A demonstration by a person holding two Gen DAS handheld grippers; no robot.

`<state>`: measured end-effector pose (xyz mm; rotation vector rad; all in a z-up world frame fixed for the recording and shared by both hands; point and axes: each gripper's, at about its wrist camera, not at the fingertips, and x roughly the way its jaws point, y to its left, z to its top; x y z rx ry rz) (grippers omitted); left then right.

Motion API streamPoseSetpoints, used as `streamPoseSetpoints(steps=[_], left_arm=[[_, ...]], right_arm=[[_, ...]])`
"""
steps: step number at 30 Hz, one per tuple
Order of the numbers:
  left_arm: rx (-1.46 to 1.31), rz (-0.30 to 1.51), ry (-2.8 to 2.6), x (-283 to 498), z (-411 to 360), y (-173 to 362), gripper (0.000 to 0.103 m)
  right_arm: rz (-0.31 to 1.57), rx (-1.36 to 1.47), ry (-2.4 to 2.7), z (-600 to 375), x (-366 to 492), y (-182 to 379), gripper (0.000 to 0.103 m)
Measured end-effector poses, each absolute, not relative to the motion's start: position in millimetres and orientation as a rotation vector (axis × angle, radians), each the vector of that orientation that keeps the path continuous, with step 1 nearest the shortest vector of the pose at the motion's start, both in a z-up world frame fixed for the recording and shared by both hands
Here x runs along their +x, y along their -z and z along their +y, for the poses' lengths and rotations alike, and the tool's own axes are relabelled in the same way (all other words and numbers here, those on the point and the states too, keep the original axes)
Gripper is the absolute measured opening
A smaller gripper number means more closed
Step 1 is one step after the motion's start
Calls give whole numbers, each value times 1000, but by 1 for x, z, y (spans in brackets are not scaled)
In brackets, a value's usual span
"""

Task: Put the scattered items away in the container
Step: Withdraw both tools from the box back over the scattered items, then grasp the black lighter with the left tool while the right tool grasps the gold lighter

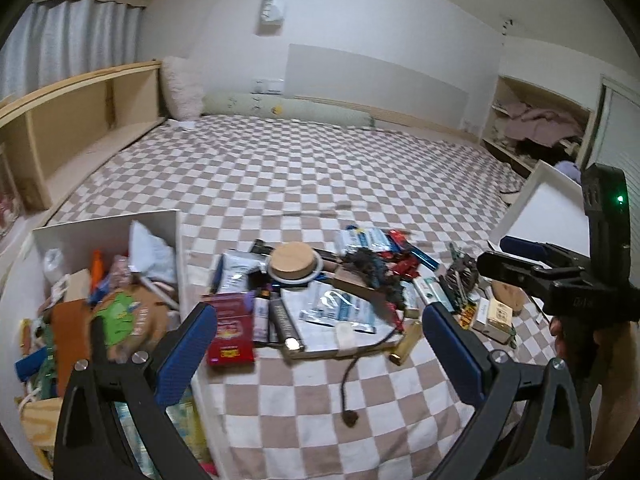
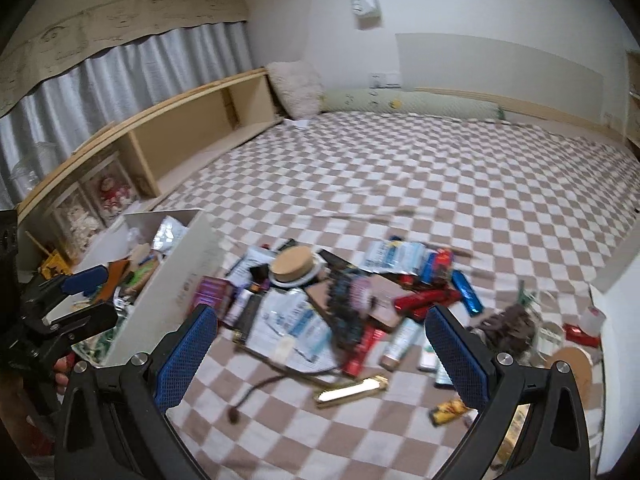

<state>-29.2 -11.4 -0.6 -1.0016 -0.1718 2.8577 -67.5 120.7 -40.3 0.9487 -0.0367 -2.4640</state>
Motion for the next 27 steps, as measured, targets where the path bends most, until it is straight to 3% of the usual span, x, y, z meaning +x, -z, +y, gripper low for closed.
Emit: streamPoseSetpoints(steps=[19, 27], left_arm=[[-1178, -177, -2778, -73, 17, 64, 100], [-1294, -218, -2779, -89, 13, 96, 83]], right_arm=[[37, 1049, 2413, 150, -79, 114, 103], [6, 1157, 2320, 128, -84, 160, 103]])
